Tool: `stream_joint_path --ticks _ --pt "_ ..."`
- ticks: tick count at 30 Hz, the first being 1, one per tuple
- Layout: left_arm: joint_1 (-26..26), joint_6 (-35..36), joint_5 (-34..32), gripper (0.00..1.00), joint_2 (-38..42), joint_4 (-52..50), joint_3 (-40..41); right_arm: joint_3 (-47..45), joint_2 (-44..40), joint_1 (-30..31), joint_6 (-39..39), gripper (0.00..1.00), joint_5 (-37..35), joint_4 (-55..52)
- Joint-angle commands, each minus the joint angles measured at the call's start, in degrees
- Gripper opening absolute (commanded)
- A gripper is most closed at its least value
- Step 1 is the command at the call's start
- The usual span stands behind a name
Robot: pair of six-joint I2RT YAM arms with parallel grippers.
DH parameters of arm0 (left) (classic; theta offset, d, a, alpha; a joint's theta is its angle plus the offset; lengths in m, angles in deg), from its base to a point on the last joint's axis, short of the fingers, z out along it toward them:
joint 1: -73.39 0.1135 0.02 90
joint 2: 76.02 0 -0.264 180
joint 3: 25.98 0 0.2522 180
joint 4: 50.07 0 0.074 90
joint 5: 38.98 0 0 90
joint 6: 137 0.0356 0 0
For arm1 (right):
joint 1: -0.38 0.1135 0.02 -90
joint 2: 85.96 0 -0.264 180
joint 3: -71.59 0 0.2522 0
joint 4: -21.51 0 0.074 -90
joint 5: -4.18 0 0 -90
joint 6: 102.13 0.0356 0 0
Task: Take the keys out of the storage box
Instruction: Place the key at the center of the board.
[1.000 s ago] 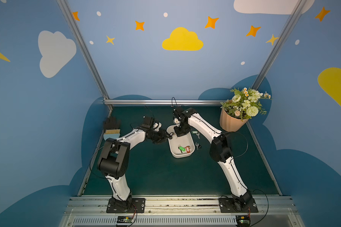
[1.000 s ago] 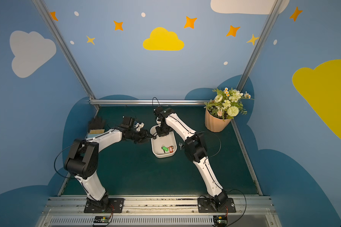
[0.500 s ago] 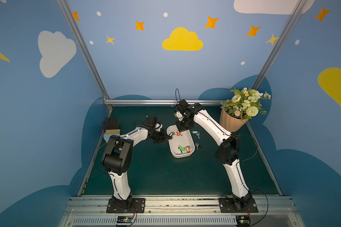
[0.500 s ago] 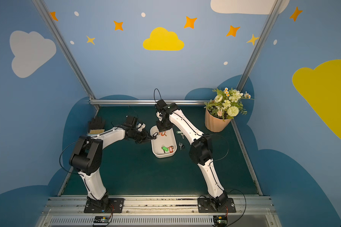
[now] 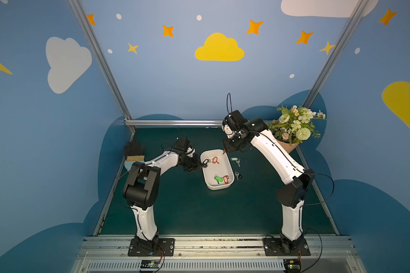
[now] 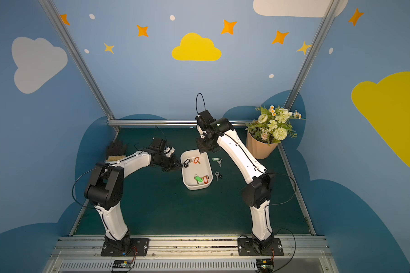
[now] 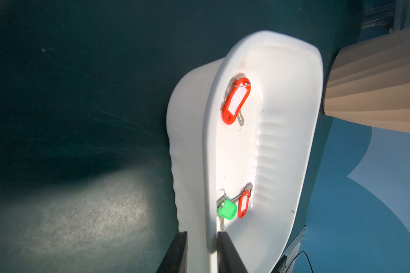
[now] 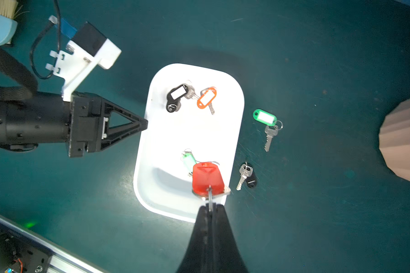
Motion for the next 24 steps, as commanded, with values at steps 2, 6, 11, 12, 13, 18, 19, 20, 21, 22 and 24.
stream_joint_path --ticks 2,6,11,12,13,18,19,20,21,22,24 --pt "0.1 2.4 -2.5 0.27 -1.5 -3.3 -1.8 -4.4 -3.4 -1.5 0.3 0.0 -2.0 -5.1" --pt "0.0 3.2 -3.2 0.28 -1.8 -4.1 -2.9 -7.9 -5.0 -2.5 0.5 0.0 -0.9 -8.0" --pt "-0.2 2.5 -0.5 0.3 -3.3 -2.3 -4.1 -10.4 -4.8 -3.8 0.7 0.0 1.6 -11.5" --pt "-0.2 2.4 -0.3 0.3 -3.5 -2.4 -4.3 -11.1 -5.0 -3.7 0.6 0.0 1.9 -11.5" --pt "-0.4 2.4 -0.3 0.3 -3.9 -2.6 -4.7 -12.4 -5.5 -3.6 0.8 0.0 2.1 -11.2" --pt "-0.5 3.1 -1.8 0.26 -4.7 -3.8 -5.7 -20.3 -9.4 -3.6 1.6 0.0 1.2 -9.5" --pt "-0.5 3.3 -2.0 0.26 -4.8 -4.0 -5.8 -22.2 -10.3 -3.6 1.7 0.0 1.3 -9.0" --pt "-0.5 3.6 -2.3 0.26 -4.8 -4.3 -6.0 -24.3 -11.1 -3.6 1.9 0.0 1.9 -8.4" --pt "-0.5 3.8 -2.5 0.26 -5.0 -4.6 -6.2 -26.1 -11.6 -3.6 2.0 0.0 2.4 -7.8" --pt "-0.4 4.2 -2.8 0.26 -5.2 -4.9 -6.4 -28.2 -12.3 -3.5 2.4 0.0 2.9 -7.1" --pt "-0.5 4.6 -3.3 0.26 -5.4 -5.4 -6.7 -32.1 -13.5 -3.3 3.3 0.0 3.8 -5.5"
